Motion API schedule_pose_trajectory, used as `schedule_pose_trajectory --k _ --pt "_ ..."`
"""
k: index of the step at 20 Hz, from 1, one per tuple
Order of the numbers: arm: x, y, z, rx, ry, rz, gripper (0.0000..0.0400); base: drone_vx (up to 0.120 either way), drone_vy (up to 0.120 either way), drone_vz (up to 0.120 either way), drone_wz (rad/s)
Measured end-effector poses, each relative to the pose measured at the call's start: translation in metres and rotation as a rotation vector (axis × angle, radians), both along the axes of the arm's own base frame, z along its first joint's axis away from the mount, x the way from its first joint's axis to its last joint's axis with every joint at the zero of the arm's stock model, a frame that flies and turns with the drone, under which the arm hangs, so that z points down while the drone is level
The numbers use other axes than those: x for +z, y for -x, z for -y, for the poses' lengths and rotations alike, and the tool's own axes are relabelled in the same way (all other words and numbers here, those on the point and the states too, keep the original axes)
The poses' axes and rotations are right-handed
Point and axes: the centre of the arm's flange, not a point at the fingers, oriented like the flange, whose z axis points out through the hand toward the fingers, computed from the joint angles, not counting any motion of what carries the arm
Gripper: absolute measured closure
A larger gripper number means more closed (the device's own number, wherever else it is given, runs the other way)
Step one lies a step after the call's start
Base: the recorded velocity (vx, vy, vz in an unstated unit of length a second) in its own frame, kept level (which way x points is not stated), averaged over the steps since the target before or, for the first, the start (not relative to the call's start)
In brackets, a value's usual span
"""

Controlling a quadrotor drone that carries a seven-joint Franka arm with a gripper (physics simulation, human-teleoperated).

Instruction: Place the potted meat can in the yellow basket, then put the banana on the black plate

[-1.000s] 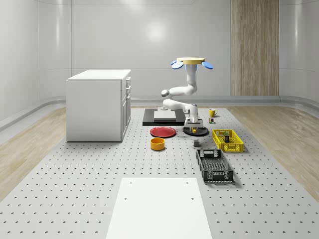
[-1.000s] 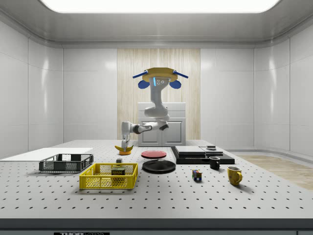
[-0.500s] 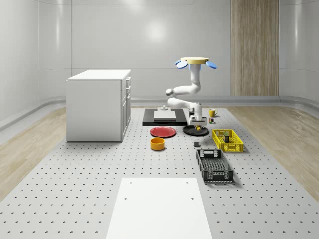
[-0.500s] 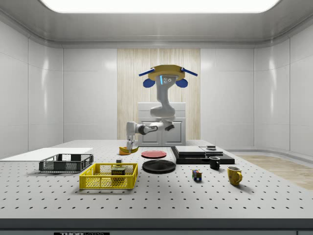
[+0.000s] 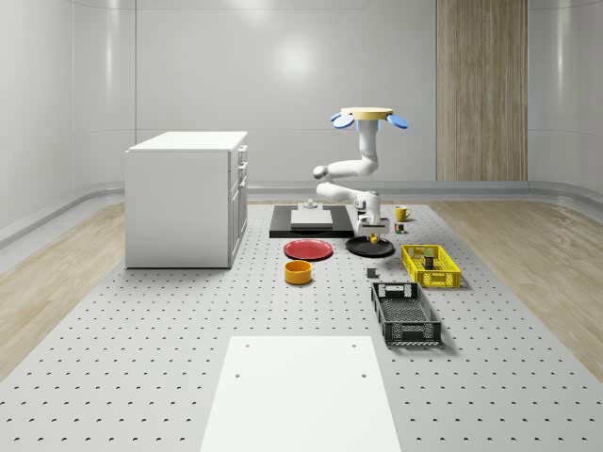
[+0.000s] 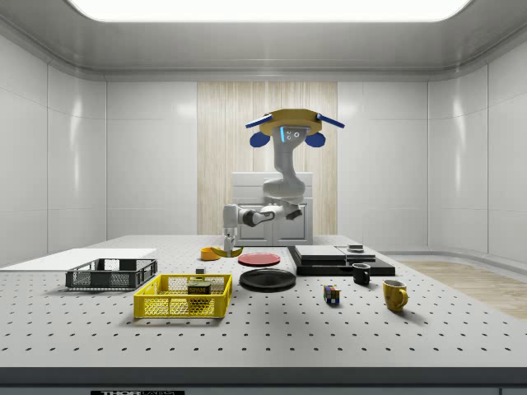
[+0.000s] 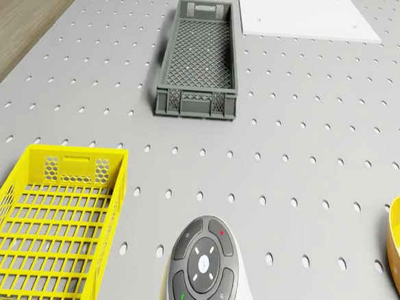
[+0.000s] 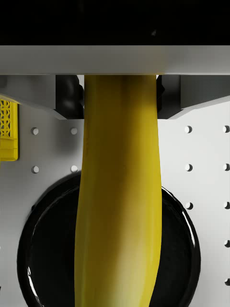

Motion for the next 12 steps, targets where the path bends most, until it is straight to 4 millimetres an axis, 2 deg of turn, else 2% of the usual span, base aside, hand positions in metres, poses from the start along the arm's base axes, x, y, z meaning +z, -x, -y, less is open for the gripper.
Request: schedule_pose_trajectory --k 12 --pt "0.0 0.0 0.0 0.0 0.0 0.0 0.0203 -0.12 0.0 0.0 0.0"
